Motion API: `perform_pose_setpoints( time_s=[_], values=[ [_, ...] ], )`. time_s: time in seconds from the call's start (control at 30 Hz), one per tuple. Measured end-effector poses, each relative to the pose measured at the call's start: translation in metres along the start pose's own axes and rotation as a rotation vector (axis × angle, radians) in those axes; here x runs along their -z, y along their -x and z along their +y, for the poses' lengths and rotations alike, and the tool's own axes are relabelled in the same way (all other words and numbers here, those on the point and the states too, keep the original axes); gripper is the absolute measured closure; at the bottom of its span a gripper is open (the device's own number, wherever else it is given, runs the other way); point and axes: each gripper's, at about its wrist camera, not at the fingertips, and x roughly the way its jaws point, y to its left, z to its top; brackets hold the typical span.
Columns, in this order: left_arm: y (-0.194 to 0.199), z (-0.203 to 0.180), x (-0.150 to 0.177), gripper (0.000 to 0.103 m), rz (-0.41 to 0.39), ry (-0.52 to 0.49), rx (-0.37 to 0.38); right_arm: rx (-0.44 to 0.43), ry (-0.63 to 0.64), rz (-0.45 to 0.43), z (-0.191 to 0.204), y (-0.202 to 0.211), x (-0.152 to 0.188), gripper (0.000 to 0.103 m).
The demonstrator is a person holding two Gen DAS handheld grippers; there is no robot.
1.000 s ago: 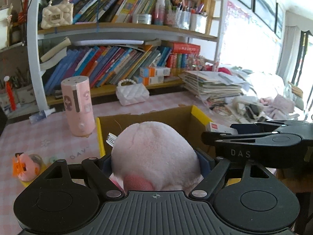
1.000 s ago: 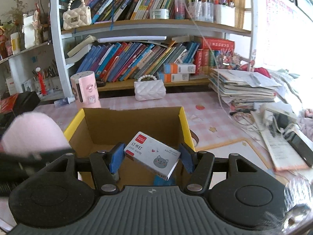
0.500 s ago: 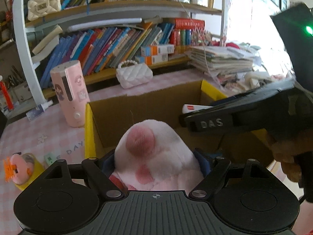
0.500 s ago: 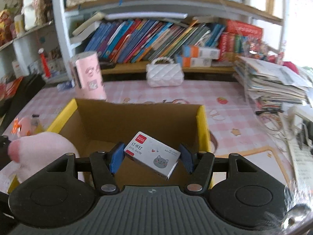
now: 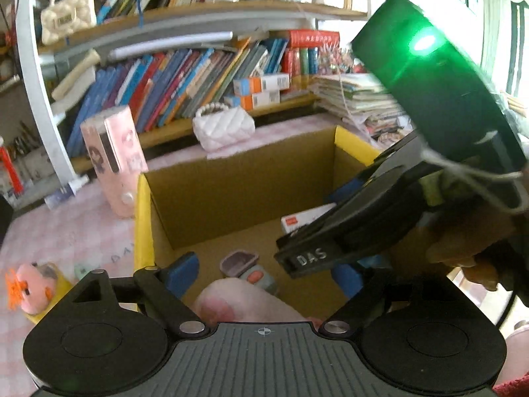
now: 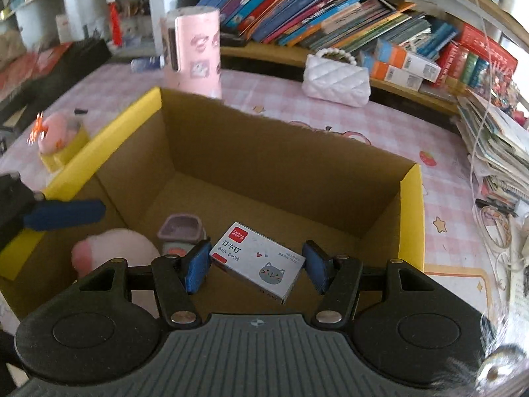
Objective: Organize objects
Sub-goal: 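Open the left tool dropping the pig into the box while the right tool releases the white box, then withdraw both open tools from the yellow box toward the tape roll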
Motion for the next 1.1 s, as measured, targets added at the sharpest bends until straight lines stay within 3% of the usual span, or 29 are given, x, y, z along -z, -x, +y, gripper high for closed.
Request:
perform_pose_setpoints(
  time_s=[0.13,0.3,0.5,0.83,1.1],
  values=[
    [0.019,0.000,0.000,0.011,-0.042,-0.020,-0.005,-0.005,-0.019,-0.004,-0.002,0.001,0.000,0.043],
    [0.051,0.014,0.002,0.005,-0.091,0.031,-0.023,0.011,-0.056,-0.073,-0.005,0.014,0.001,0.026],
    [0.086,0.035,0.017,0.004,-0.139,0.118,-0.052,0.073,-0.152,-0.182,0.004,0.049,0.012,0.025],
    [0.121,0.062,0.052,0.004,-0.132,0.172,-0.108,0.171,-0.274,-0.285,0.040,0.110,0.049,0.025],
    [0.148,0.086,0.086,0.004,-0.081,0.235,-0.169,0.236,-0.320,-0.311,0.099,0.138,0.086,0.021]
  ],
)
